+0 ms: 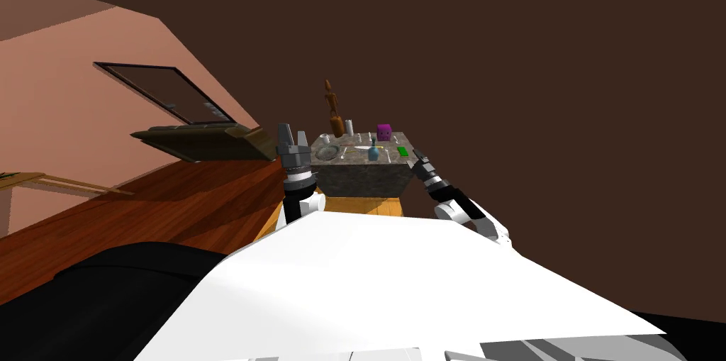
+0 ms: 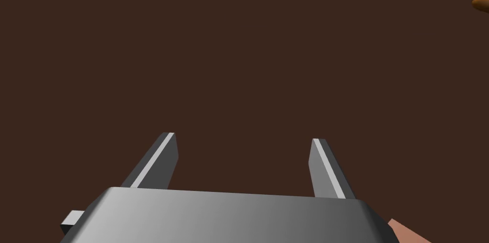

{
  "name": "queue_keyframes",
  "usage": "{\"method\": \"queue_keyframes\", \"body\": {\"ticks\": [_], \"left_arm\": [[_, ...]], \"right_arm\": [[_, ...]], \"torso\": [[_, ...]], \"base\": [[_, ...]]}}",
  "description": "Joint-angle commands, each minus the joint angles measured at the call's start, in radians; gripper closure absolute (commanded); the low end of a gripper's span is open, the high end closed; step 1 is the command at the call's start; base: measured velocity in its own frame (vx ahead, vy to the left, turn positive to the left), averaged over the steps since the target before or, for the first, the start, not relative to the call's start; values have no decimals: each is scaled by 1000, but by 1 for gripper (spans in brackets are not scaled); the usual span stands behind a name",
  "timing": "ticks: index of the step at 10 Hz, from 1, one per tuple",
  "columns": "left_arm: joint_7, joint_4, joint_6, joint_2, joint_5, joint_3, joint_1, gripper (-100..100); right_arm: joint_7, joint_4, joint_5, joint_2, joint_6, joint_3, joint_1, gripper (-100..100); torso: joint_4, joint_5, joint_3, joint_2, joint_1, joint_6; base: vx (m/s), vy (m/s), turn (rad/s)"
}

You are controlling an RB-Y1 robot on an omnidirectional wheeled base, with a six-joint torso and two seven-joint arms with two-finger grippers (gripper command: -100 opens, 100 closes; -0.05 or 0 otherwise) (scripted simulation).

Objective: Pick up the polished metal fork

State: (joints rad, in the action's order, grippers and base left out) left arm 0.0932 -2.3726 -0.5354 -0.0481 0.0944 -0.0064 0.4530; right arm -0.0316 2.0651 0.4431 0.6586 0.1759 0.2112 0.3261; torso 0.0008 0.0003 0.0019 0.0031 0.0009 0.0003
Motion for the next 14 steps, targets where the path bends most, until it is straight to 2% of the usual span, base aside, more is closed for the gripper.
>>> {"method": "queue_keyframes", "body": {"ticks": [1,2,3,4,5,6,7,8,9,10,12,13,14], "left_arm": [[0,0,0,0,0,0,0,0],[0,0,0,0,0,0,0,0],[0,0,0,0,0,0,0,0],[0,0,0,0,0,0,0,0],[0,0,0,0,0,0,0,0],[0,0,0,0,0,0,0,0],[0,0,0,0,0,0,0,0],[0,0,0,0,0,0,0,0],[0,0,0,0,0,0,0,0],[0,0,0,0,0,0,0,0],[0,0,0,0,0,0,0,0],[0,0,0,0,0,0,0,0],[0,0,0,0,0,0,0,0]], "right_arm": [[-12,-21,46,50,-26,24,-14,-100],[-12,-21,46,83,-26,24,-14,-100],[-24,-40,85,116,-50,46,-27,-100],[-24,-40,85,141,-50,46,-27,-100],[-37,-60,125,173,-75,68,-39,-100],[-37,-60,125,203,-75,68,-39,-100],[-37,-60,125,211,-75,68,-39,-100],[-50,-80,164,249,-101,89,-51,-100],[-50,-80,164,274,-101,89,-51,-100],[-64,-100,203,303,-127,110,-62,-100],[-64,-100,203,337,-127,110,-62,-100],[-78,-120,241,378,-154,130,-73,-100],[-78,-120,241,398,-154,130,-73,-100]], "torso": [[0,0,0,0,0,0],[0,0,0,1,1,-1],[0,0,0,0,1,0],[0,0,1,1,2,0],[0,0,0,1,1,0],[0,0,0,0,1,0],[0,0,0,-1,1,0],[0,0,-1,-2,-1,0],[0,0,-1,-1,0,0],[0,0,-1,-1,0,0],[0,0,-1,-1,0,0],[0,0,-1,-2,-1,1],[0,0,-1,-2,0,0]], "base": [[-62,44,196],[-53,47,75],[-66,54,137],[-52,39,88],[-45,50,174],[-33,39,104],[-13,14,-11],[-28,37,169],[-30,31,115],[-26,44,200],[-17,23,46],[-19,34,198],[-11,31,126]]}}
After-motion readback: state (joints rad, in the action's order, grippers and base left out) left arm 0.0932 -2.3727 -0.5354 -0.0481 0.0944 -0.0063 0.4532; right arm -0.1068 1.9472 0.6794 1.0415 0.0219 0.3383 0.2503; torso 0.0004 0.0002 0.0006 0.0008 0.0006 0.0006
